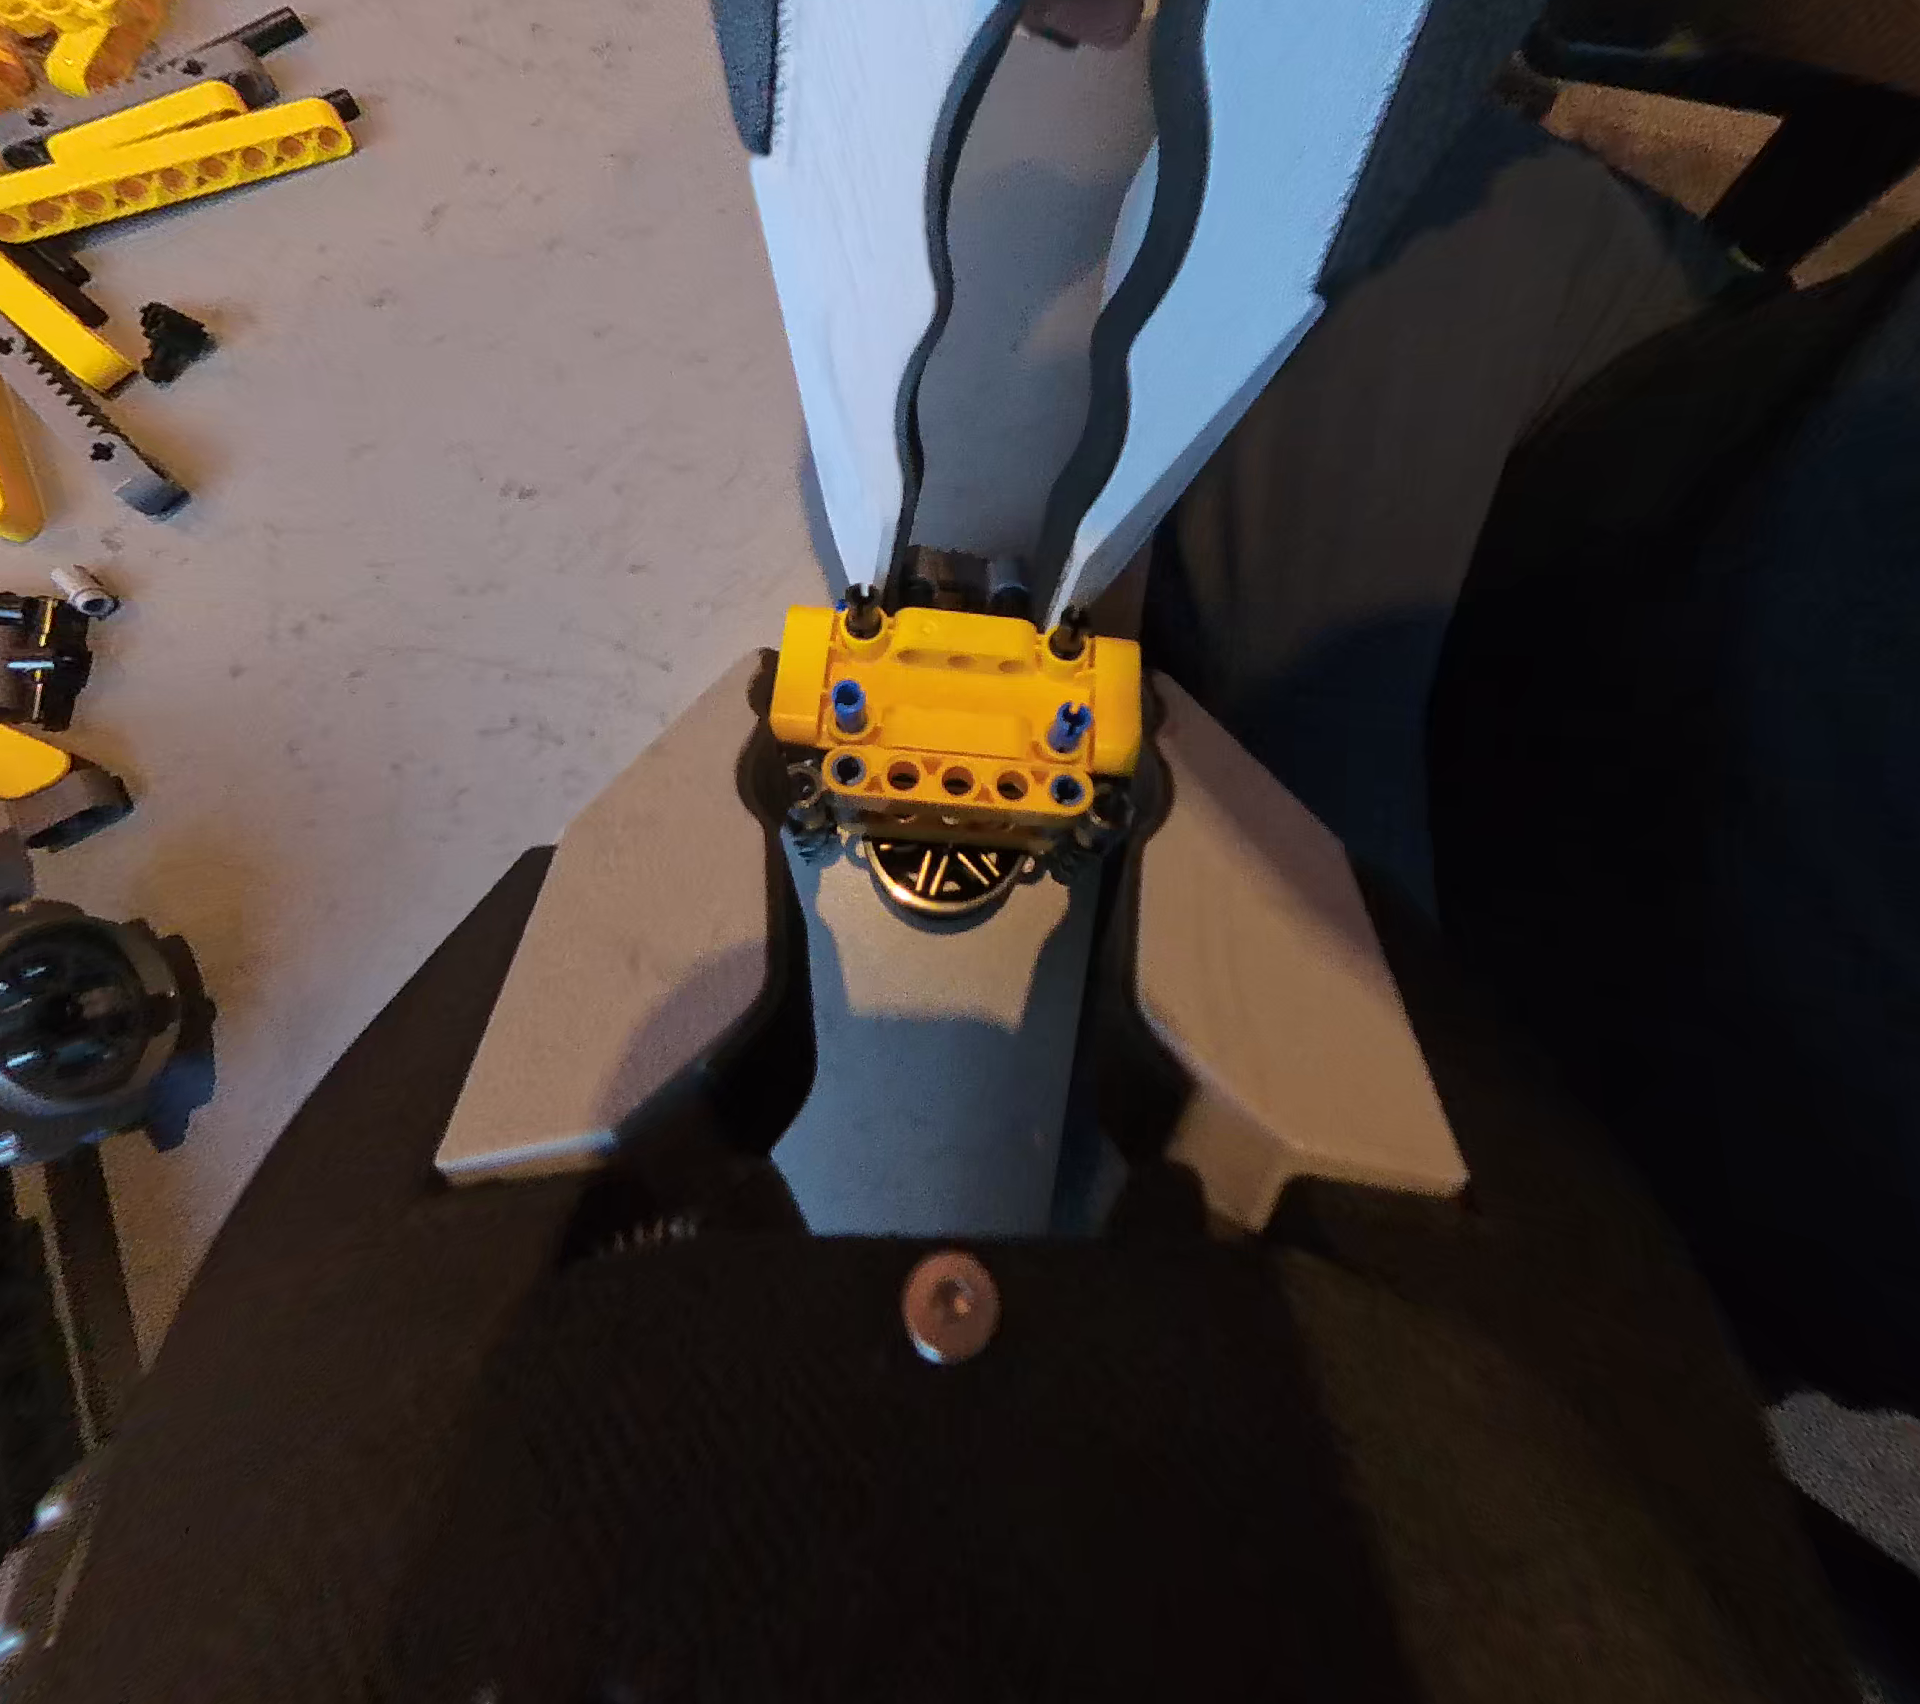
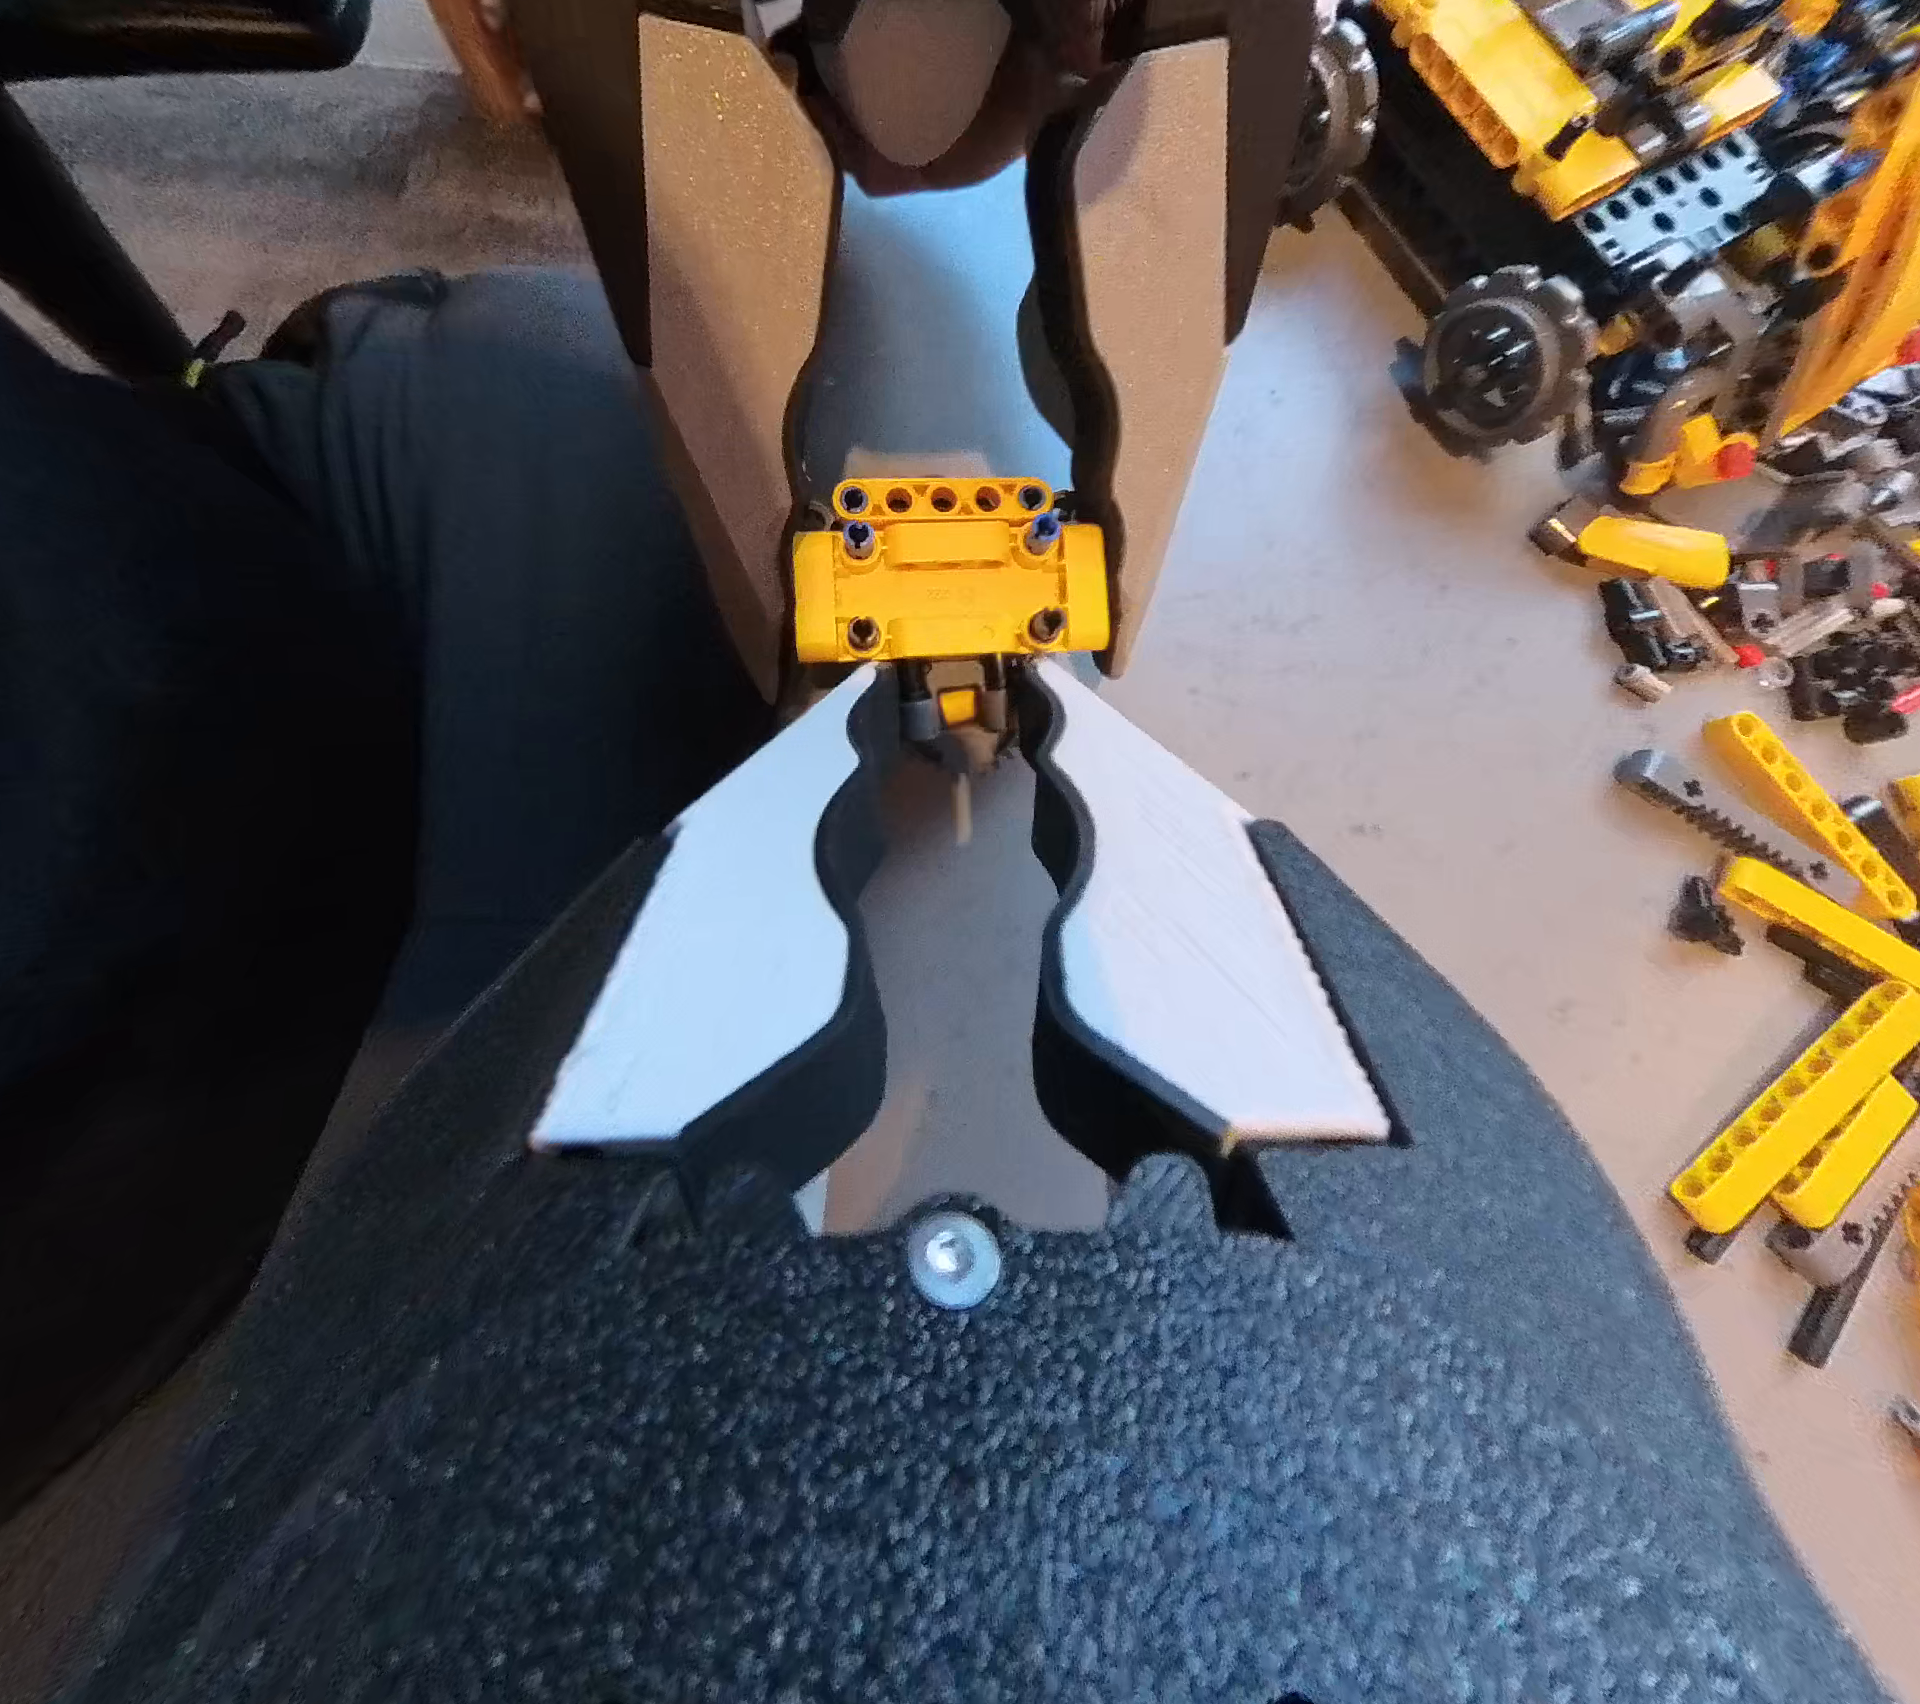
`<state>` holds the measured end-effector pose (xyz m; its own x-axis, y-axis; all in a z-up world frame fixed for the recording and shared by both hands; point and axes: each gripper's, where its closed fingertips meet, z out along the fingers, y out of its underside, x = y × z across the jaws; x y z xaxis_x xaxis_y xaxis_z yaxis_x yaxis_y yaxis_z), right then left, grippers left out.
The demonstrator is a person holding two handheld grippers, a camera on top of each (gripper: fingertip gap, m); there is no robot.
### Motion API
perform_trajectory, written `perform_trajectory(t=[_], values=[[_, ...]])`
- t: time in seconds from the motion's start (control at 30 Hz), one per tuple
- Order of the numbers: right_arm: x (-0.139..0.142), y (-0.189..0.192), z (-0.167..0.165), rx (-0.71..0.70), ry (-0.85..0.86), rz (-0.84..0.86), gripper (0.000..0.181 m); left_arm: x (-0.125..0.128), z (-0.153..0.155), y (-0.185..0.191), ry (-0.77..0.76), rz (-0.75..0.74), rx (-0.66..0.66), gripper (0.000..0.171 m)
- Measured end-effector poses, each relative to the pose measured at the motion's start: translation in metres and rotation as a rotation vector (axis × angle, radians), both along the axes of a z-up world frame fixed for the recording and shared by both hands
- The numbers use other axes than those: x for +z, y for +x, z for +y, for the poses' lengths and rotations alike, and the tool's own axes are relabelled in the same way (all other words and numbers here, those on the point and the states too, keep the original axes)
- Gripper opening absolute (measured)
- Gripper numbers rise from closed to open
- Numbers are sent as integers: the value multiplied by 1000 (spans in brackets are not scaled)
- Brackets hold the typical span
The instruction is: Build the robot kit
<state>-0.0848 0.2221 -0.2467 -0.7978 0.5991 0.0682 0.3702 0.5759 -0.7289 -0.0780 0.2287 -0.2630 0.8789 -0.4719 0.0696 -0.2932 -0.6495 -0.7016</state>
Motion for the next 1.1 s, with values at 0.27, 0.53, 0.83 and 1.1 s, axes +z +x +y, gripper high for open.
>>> perform_trajectory(t=[0.27, 0.53, 0.83, 1.1], values=[[0, -4, -4, -49, -166, 56, 21, 3, 1, -1, 103, -86, 40, 66], [1, -7, 0, -56, -152, 64, 23, 4, 2, -5, 114, -76, 47, 66], [10, -2, 6, -73, -222, 95, 35, 4, 3, -8, 128, -55, 64, 65], [6, 6, 5, -52, -215, 83, 13, 4, 2, -9, 133, -47, 65, 66]])
